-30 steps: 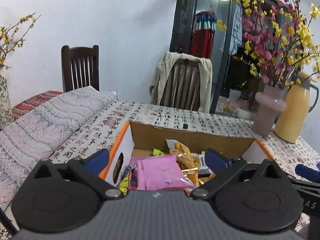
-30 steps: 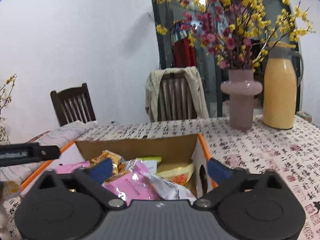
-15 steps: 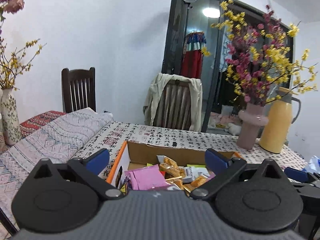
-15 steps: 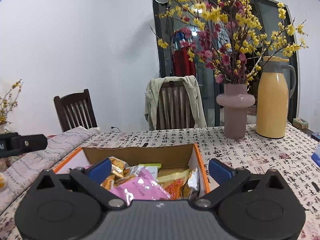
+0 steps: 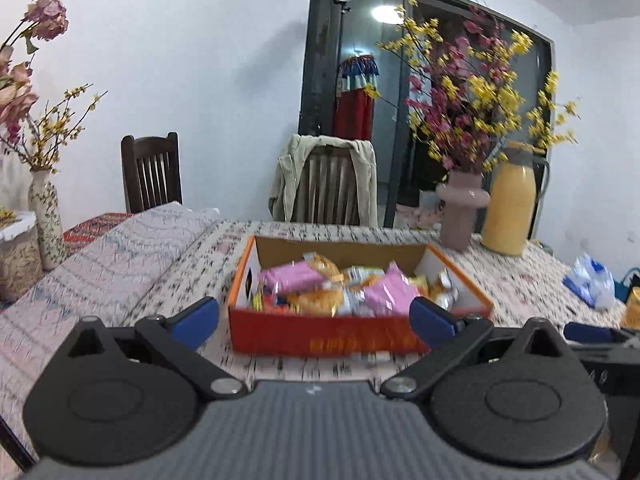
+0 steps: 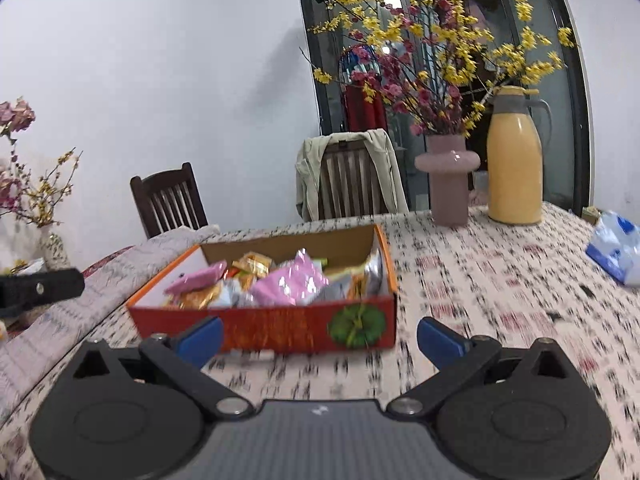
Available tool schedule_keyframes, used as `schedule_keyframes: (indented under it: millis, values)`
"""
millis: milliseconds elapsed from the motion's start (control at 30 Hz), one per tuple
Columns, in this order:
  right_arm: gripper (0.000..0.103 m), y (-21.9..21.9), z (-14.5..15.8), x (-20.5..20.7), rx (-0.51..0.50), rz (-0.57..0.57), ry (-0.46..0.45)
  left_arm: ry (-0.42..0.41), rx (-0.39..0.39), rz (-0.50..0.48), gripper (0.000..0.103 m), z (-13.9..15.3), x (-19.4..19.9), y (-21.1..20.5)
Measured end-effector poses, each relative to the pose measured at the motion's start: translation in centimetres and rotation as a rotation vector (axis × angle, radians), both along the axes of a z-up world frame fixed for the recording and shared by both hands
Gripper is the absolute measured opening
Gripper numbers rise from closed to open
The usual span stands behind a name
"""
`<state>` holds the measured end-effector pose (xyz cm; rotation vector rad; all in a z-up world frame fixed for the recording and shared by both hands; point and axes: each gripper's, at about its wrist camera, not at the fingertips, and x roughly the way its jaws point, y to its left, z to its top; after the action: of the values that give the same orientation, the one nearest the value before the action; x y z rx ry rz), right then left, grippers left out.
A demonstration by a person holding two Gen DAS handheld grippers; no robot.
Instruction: Organize snacks
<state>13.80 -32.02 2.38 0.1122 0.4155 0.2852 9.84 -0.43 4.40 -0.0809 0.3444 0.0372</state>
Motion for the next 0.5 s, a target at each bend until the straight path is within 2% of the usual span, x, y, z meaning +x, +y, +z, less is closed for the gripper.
schedule_keyframes:
  millis: [267, 500]
  values:
    - [0.103, -1.6, -1.9, -4.9, -0.008, -0.002, 0.044, 0.090, 0.005, -0.023, 0.103, -3.3, -4.0, -0.4]
    - [0.103, -1.9, -2.3, -7.5, -0.026, 0.011, 0.039, 0.104, -0.004, -0.025, 0.103, -4.2, -6.8, -0.2]
